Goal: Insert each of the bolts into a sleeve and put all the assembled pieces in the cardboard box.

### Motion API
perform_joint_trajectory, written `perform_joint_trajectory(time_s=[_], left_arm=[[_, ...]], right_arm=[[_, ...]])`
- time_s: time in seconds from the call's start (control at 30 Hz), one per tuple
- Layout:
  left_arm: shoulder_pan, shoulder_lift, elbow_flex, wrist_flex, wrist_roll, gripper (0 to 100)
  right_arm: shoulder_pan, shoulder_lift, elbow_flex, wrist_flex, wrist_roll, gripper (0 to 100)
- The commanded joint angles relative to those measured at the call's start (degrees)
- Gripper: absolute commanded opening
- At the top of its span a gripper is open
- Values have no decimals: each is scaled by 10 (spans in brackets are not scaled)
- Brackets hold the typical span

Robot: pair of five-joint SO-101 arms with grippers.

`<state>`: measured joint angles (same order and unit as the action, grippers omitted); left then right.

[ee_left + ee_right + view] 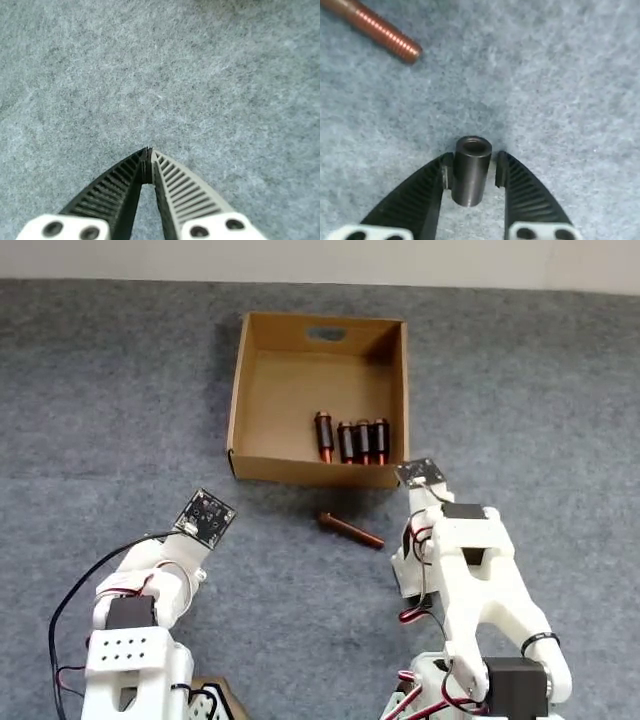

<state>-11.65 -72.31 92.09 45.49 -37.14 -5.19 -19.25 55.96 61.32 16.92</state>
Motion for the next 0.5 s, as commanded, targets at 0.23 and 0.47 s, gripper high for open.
perform_joint_trajectory(time_s=[0.23, 0.47], left_arm=[[-6, -5, -3, -11, -5, 10], [-4, -5, -3, -11, -4, 10]], right_arm=[[-3, -6, 2, 2, 5, 16], [-1, -61, -26, 35, 2, 5]])
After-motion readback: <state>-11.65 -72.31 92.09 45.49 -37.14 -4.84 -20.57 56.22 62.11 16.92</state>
